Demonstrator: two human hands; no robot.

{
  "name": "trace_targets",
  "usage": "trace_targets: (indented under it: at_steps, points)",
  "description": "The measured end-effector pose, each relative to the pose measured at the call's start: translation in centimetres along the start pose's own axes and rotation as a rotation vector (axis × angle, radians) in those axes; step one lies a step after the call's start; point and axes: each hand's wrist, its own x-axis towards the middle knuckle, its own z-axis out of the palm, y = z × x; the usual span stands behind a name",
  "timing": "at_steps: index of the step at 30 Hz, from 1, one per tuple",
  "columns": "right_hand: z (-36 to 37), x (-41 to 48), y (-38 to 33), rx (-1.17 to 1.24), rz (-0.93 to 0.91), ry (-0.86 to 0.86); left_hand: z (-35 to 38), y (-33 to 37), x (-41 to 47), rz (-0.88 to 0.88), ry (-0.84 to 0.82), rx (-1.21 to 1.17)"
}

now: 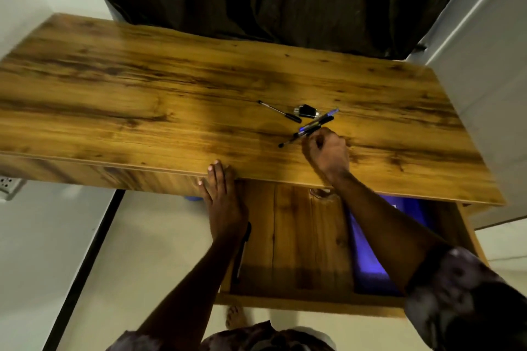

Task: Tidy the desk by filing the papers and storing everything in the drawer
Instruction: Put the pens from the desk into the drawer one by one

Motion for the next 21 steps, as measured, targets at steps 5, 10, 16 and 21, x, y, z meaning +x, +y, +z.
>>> trace_targets:
  at_steps: [5,10,16,21]
  points:
    - [1.4,4.3,-0.7,0.037,0.249,-0.041,-0.4,-0.2,-1.4,-0.003,-0.031,0.032]
    - [2.2,7.0,-0.7,0.134,0.457,-0.046,-0.6,0.0,-2.3,0.02,-0.024,0.011]
    - [0.8,6.7,0.2,0.179,0.544,-0.09,-0.4,0.0,-2.4,0.015,-0.021,-0.031]
    - [-2.2,2.3,-2.8,0.3,0.476,-0.21,-0.3,0.0,-2.2,0.025,-0.017,-0.039]
